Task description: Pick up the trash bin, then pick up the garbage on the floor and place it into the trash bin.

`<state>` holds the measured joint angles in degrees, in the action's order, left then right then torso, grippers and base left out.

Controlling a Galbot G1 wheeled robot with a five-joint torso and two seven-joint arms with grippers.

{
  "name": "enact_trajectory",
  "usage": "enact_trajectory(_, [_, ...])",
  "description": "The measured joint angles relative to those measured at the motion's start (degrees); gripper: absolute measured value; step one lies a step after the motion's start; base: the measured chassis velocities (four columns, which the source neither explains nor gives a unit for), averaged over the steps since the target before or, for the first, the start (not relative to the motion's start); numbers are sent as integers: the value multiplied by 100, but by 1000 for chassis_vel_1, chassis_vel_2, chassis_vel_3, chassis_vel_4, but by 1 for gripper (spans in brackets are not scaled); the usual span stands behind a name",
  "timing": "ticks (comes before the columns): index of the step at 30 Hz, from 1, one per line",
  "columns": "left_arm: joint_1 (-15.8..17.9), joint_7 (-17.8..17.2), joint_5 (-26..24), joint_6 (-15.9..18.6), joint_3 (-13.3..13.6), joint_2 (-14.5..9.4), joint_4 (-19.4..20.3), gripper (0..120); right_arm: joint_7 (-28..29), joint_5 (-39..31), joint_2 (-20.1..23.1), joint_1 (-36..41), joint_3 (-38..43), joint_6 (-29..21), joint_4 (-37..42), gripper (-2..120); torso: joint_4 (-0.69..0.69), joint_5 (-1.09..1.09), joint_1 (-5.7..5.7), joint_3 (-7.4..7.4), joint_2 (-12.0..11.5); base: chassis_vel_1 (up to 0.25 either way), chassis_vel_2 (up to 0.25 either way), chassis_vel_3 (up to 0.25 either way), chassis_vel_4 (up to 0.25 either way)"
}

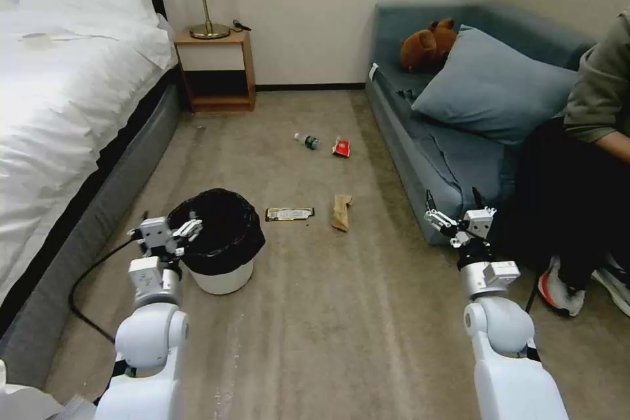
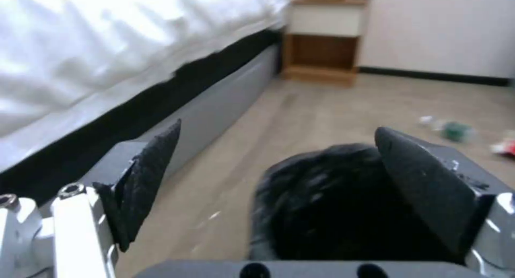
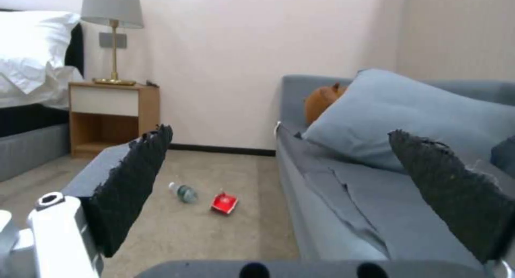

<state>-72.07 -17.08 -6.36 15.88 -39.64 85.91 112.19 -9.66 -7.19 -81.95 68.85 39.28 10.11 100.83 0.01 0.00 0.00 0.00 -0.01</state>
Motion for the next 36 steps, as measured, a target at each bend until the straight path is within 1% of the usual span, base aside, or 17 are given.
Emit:
enact_trajectory(1, [62,-185,-98,50,-23,22,-66,97,-46,1,3,32,7,0,20,100,0,0,0,0,0,0,0,0,0])
enact_trajectory(2, [62,-185,-98,50,-23,22,-66,97,-46,1,3,32,7,0,20,100,0,0,0,0,0,0,0,0,0])
enact_trajectory(3, [158,-412,-317,148,-48,50,-147,97,-104,18,7,78,24,4,63,100,0,0,0,0,0,0,0,0,0])
enact_trajectory(4, [158,-412,-317,148,-48,50,-147,97,-104,18,7,78,24,4,63,100,0,0,0,0,0,0,0,0,0])
enact_trajectory(5, [279,-657,-640,316,-65,72,-237,97,-175,57,8,146,52,6,125,100,-1,0,0,0,0,0,0,0,0])
enact_trajectory(6, [279,-657,-640,316,-65,72,-237,97,-175,57,8,146,52,6,125,100,-1,0,0,0,0,0,0,0,0])
enact_trajectory(8, [512,-992,-1165,576,-95,84,-439,97,-329,139,14,307,120,-32,255,100,-1,0,0,0,1,0,0,0,0])
enact_trajectory(12, [673,-1213,-1468,748,-70,69,-614,97,-346,155,23,412,145,-71,314,100,-2,1,0,0,1,0,0,0,0])
enact_trajectory(14, [769,-1413,-1830,912,-56,67,-740,97,-342,155,33,435,143,-101,348,100,-2,0,0,0,1,0,0,0,0])
enact_trajectory(18, [855,-1499,-2043,959,-116,89,-908,98,-389,194,45,459,123,-145,404,100,-1,1,0,0,1,0,0,0,0])
enact_trajectory(20, [949,-1553,-2246,1034,-155,103,-1123,98,-478,245,49,522,110,-159,448,100,-1,0,0,0,1,0,0,0,0])
enact_trajectory(21, [949,-1553,-2246,1034,-155,103,-1123,98,-478,245,49,522,110,-159,448,100,-1,0,0,0,1,0,0,0,0])
enact_trajectory(23, [1072,-1593,-2396,1073,-200,108,-1384,98,-533,281,27,578,90,-133,464,100,-1,0,0,0,1,0,0,0,0])
enact_trajectory(24, [1072,-1593,-2396,1073,-200,108,-1384,98,-533,281,27,578,90,-133,464,100,-1,0,0,0,1,0,0,0,0])
enact_trajectory(26, [1206,-1411,-2507,939,-226,104,-1644,98,-624,300,-7,634,67,-64,487,100,-1,0,0,0,1,0,0,0,0])
enact_trajectory(29, [1290,-1283,-2564,842,-225,110,-1776,98,-654,302,-37,677,39,-48,516,100,-1,0,0,0,1,0,0,0,0])
enact_trajectory(36, [1442,-1287,-2737,882,-166,170,-1920,98,-730,317,-74,802,36,18,585,100,-1,1,0,0,1,0,0,0,0])
